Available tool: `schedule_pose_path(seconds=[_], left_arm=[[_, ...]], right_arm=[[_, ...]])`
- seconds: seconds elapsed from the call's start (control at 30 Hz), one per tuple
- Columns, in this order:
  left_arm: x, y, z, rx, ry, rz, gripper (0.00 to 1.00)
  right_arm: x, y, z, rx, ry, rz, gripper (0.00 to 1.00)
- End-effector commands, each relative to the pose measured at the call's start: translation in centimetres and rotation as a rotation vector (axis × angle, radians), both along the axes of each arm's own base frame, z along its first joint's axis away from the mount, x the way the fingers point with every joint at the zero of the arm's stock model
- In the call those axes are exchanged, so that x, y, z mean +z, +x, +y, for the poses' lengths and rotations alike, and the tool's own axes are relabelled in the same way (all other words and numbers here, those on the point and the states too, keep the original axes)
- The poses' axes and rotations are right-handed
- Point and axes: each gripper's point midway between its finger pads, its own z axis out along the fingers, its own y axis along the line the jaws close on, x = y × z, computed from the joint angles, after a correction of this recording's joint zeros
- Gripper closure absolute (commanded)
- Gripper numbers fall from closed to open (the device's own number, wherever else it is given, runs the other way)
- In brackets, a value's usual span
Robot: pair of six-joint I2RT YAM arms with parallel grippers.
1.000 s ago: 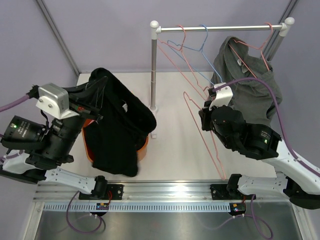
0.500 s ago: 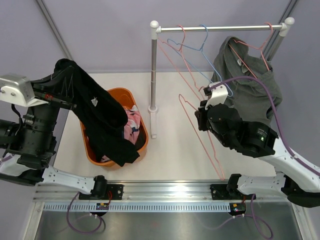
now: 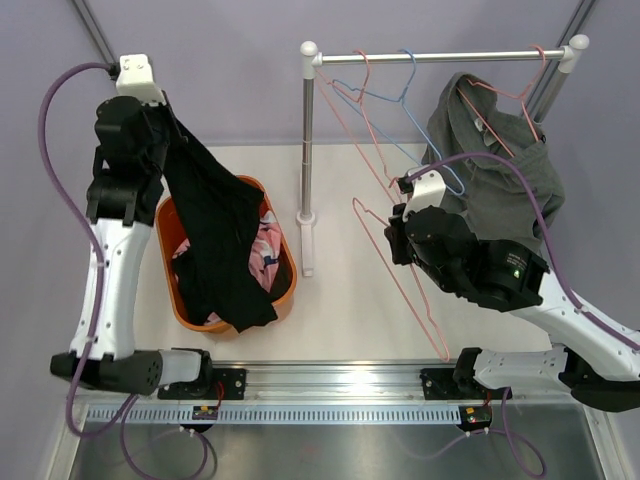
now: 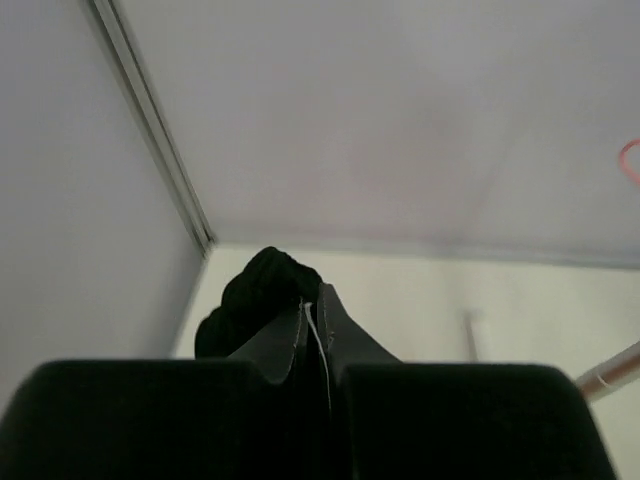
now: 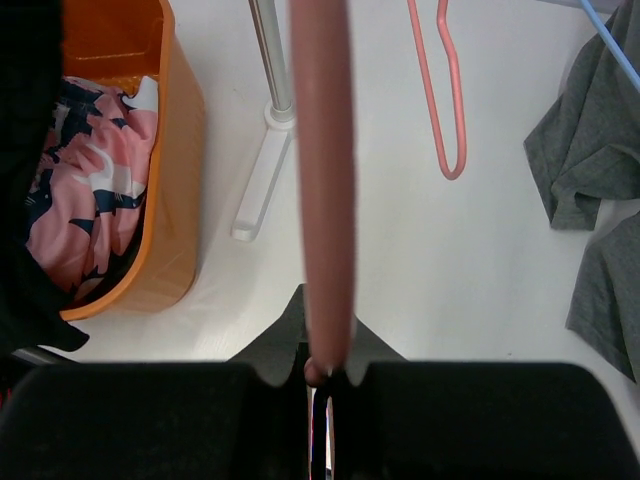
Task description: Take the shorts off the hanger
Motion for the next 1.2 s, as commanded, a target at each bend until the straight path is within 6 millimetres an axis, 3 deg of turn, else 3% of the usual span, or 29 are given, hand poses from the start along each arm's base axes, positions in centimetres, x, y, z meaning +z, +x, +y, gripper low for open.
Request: schedule_pose_path(seconds=[0.0, 0.03, 0.1, 0.13, 0.2, 0.23, 0.27, 0.33, 0.37, 0.43, 0.47, 0.57, 0.63, 0.73, 0.77, 0.83, 0.97, 1.17], left_arm=[[-3.8, 0.5, -1.2, -0.147, -0.443, 0.167, 1.0], [-6.3, 1.0, 0.0, -0.132, -0.55, 0.223, 1.0], [-8.0, 0.4, -0.3, -0.155, -0.624, 0.25, 1.0], [-11.3, 0.3, -0.8, -0.152, -0.671, 0.299, 1.0], [-12.3, -2.1, -2.1, -0.191, -0.702, 0.269, 1.0], [-16.6, -2.7, -2.8, -0.166, -0.743, 0.331, 1.0], [-16.7, -4.5, -3.1, -0.165, -0.749, 0.299, 1.0], [-19.3, -5.7, -3.7, -0.15, -0.781, 0.31, 1.0], [-22.9, -6.5, -4.4, -0.136, -0.797, 0.383, 1.0], [-25.1, -7.8, -5.4, -0.155, -0.847, 0.426, 1.0], [-27.9, -8.5, -5.5, -0.127, -0.865, 0.482, 1.0], [-31.3, -9.8, -5.8, -0.102, -0.925, 0.528, 0.98], [-31.1, -10.1, -6.1, -0.13, -0.941, 0.514, 0.81], [-28.8, -10.4, -6.7, -0.2, -0.933, 0.464, 0.45], [-28.2, -10.4, -6.7, -0.208, -0.92, 0.454, 0.21], [-25.8, -10.6, -6.3, -0.223, -0.864, 0.414, 0.04], [-21.9, -11.4, -5.7, -0.25, -0.759, 0.339, 0.01], [-18.9, -12.4, -5.1, -0.269, -0.659, 0.272, 0.01]], right_arm=[[1.6, -0.1, -0.8, -0.016, 0.032, -0.022, 1.0], [1.8, -0.1, -0.9, -0.016, 0.035, -0.026, 1.0], [2.1, -0.2, -1.1, -0.011, 0.045, -0.034, 1.0], [2.1, -0.2, -1.2, -0.014, 0.046, -0.035, 1.0], [2.6, -0.4, -1.6, -0.015, 0.063, -0.047, 1.0], [2.8, -0.4, -1.7, -0.016, 0.068, -0.051, 1.0], [3.0, -0.5, -1.7, -0.013, 0.074, -0.056, 1.0], [3.9, -0.6, -2.1, -0.012, 0.089, -0.071, 1.0], [4.1, -0.8, -2.4, -0.011, 0.09, -0.07, 1.0], [5.1, -1.4, -2.8, 0.01, 0.108, -0.069, 1.0], [5.5, -1.7, -3.0, 0.023, 0.12, -0.069, 1.0], [7.9, -3.0, -3.4, 0.097, 0.192, -0.106, 1.0], [9.9, -3.6, -4.3, 0.108, 0.237, -0.143, 1.0], [12.5, -3.9, -5.7, 0.094, 0.268, -0.192, 1.0], [13.1, -3.8, -6.1, 0.087, 0.267, -0.213, 1.0], [14.4, -3.4, -7.3, 0.038, 0.273, -0.258, 1.0], [15.6, -2.1, -10.1, -0.097, 0.21, -0.336, 1.0], [13.8, 1.4, -11.7, -0.341, -0.078, -0.388, 1.0]])
